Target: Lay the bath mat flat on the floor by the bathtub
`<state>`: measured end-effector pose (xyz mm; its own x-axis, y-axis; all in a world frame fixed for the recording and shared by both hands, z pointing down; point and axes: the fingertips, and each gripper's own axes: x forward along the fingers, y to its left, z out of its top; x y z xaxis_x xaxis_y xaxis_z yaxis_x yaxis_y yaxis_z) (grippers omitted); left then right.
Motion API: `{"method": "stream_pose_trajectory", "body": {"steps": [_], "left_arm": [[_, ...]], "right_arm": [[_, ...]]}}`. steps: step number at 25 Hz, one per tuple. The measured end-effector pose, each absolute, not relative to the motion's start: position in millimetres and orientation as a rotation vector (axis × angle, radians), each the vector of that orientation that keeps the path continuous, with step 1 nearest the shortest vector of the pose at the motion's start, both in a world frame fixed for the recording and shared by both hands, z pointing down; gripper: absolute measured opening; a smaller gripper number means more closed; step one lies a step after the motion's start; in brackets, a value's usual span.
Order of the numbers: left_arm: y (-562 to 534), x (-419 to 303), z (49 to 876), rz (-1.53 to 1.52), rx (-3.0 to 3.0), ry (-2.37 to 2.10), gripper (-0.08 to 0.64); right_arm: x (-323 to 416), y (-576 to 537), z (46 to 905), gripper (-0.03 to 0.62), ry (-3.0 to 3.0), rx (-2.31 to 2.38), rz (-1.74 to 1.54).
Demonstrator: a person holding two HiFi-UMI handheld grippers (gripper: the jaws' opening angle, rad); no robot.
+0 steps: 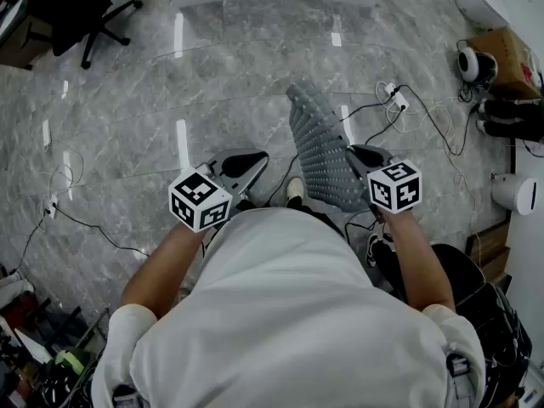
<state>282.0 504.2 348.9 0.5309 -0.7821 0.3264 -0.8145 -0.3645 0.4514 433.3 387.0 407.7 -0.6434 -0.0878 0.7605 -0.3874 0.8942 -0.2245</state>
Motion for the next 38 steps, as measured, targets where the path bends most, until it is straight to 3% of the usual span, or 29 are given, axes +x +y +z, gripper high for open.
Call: {"method": "stream_pose_trajectory", "body": {"steps": [7, 15, 24, 38], "left_arm": [[471, 335, 328, 0.028, 2.149, -1.385, 0.018], [438, 325, 319, -0.017, 2.073, -1.517, 0.018], [372, 235, 330, -0.043, 2.123, -1.457, 0.018], [289, 44, 312, 0.004, 2.214, -1.398, 0.018]], "right_arm": [[467, 354, 399, 0.041, -2.289, 0.231, 0.413], [451, 303, 415, 0.041, -2.273, 0.177, 0.38], [362, 230, 420, 0.041, -2.256, 0.247, 0.37], [134, 132, 377, 0.037, -2.328, 0.299, 0.37]]}}
